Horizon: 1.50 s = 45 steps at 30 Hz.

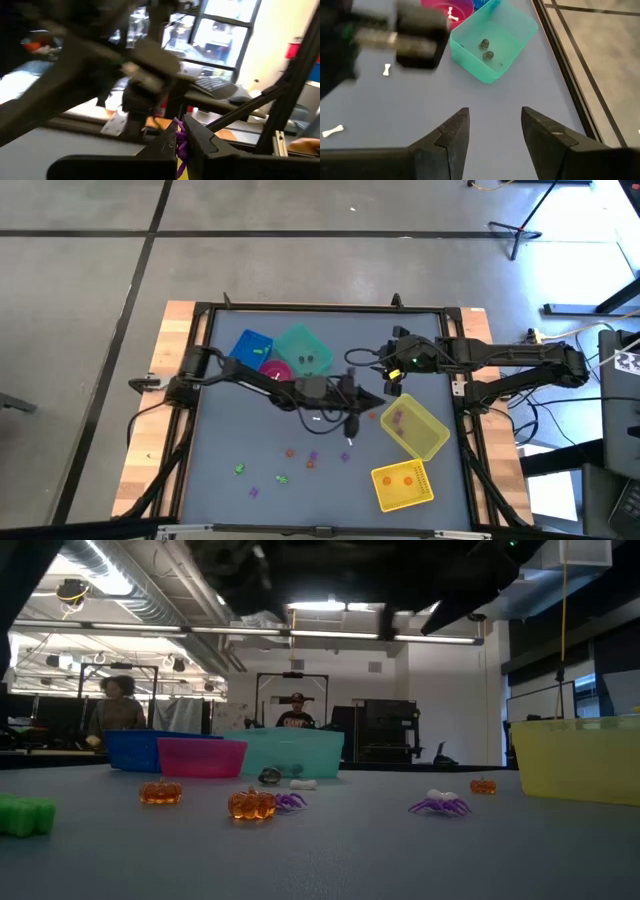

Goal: Sort Halloween decoration
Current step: Put the purple spider toy into the yellow bin

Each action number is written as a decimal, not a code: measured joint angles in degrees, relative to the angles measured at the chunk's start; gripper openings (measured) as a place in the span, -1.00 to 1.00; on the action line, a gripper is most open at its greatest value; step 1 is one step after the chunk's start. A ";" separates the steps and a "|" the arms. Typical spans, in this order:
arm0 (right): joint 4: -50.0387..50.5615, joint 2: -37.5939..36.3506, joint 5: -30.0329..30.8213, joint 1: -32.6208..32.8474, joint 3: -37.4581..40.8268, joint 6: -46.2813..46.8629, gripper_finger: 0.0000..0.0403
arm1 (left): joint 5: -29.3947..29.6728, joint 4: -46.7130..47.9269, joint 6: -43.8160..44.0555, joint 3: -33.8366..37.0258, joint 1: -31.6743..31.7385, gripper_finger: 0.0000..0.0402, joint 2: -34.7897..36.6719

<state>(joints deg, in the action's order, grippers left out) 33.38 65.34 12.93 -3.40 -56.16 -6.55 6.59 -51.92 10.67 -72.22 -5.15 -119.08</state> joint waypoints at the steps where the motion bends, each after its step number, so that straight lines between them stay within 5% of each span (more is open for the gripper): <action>1: -0.19 0.00 0.00 0.00 0.00 0.00 -0.11 | -0.76 -0.02 -0.62 -2.11 -0.04 -1.00 -1.57; 16: -0.60 0.00 -0.50 0.00 0.00 0.02 -0.11 | -5.04 0.64 -0.80 -24.59 -0.21 -1.00 -22.27; 36: -0.54 0.02 -0.52 0.00 0.00 0.02 -0.11 | -4.17 10.30 -0.74 -25.64 -0.10 -0.98 -24.03; 45: -0.52 0.02 -0.52 0.00 0.00 0.02 -0.11 | -4.15 10.38 -0.34 -25.64 -0.10 -0.60 -24.03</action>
<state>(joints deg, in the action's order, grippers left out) 32.86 65.36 12.40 -3.40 -56.16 -6.52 2.44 -41.54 10.33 -97.86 -5.26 -143.11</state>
